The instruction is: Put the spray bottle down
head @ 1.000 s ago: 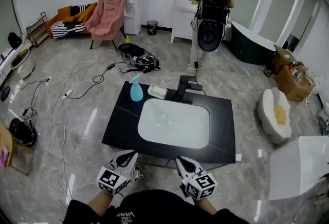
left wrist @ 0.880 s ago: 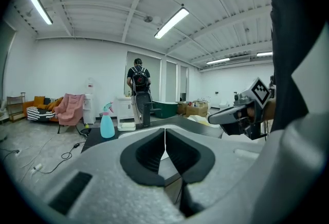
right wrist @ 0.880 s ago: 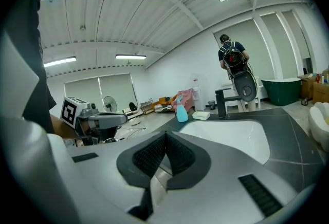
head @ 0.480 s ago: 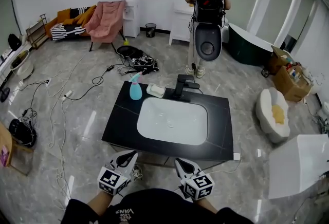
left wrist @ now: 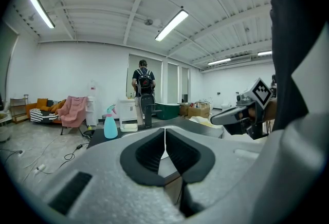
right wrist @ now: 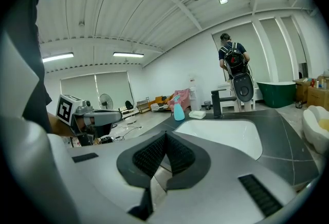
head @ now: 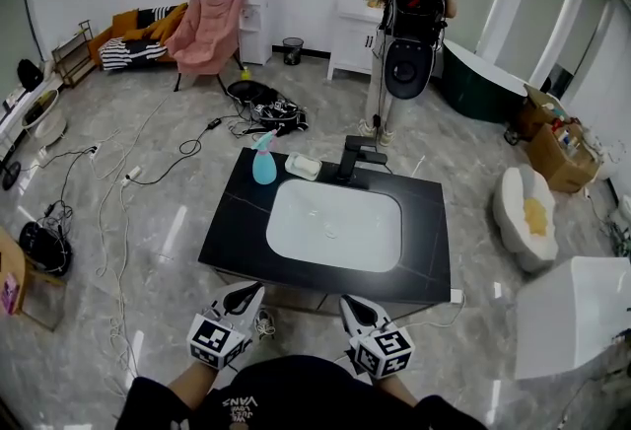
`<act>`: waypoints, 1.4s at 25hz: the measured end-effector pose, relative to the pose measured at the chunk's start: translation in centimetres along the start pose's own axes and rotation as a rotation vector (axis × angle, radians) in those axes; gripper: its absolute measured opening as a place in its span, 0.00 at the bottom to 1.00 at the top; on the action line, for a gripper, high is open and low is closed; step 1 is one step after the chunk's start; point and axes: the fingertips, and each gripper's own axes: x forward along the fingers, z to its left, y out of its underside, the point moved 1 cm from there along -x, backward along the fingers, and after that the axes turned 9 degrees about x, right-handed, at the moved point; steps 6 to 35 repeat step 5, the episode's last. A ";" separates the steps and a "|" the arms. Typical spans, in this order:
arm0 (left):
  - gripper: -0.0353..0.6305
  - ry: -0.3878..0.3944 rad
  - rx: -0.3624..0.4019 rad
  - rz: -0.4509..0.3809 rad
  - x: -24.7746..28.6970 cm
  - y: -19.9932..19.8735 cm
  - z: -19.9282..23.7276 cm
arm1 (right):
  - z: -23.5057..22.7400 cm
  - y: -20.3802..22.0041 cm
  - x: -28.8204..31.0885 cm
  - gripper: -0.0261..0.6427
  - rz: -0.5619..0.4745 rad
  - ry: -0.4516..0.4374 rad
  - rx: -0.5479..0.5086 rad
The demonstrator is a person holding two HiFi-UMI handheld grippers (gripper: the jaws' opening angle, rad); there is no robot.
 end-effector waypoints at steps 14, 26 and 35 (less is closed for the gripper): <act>0.09 -0.003 -0.017 0.002 0.0 -0.4 0.3 | -0.1 0.2 0.2 0.04 -0.007 0.008 0.017; 0.09 -0.003 -0.017 0.002 0.0 -0.4 0.3 | -0.1 0.2 0.2 0.04 -0.007 0.008 0.017; 0.09 -0.003 -0.017 0.002 0.0 -0.4 0.3 | -0.1 0.2 0.2 0.04 -0.007 0.008 0.017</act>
